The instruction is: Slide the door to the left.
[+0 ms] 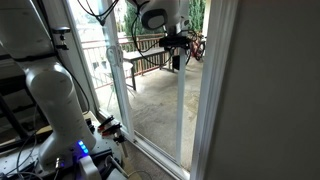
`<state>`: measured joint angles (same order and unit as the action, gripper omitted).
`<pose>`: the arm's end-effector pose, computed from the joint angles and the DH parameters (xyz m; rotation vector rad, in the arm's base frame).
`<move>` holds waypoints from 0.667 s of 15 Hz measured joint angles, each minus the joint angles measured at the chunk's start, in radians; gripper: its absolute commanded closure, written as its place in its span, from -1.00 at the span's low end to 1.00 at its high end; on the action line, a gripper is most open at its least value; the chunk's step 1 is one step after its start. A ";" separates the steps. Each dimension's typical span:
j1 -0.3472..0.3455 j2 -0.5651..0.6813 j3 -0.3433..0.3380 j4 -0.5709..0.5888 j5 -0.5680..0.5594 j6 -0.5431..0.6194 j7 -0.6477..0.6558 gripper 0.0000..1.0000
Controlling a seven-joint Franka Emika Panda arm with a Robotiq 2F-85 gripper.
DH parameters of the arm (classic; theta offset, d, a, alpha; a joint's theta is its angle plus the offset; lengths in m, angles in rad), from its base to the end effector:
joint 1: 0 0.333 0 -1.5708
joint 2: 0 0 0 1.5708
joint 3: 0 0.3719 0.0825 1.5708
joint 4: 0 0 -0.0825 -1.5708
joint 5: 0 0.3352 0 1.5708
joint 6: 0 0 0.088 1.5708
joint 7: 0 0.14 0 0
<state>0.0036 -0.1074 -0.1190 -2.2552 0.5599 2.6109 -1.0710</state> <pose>0.5052 -0.0632 0.5109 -2.8240 -0.7691 -0.8926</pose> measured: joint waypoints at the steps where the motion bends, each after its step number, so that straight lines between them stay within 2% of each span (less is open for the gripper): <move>1: 0.011 -0.005 0.008 -0.014 0.011 0.011 0.000 -1.00; 10: 0.108 -0.025 0.065 -0.095 0.110 0.114 0.000 -1.00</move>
<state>0.1117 -0.1319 -0.0537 -2.3505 0.6703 2.7252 -1.0709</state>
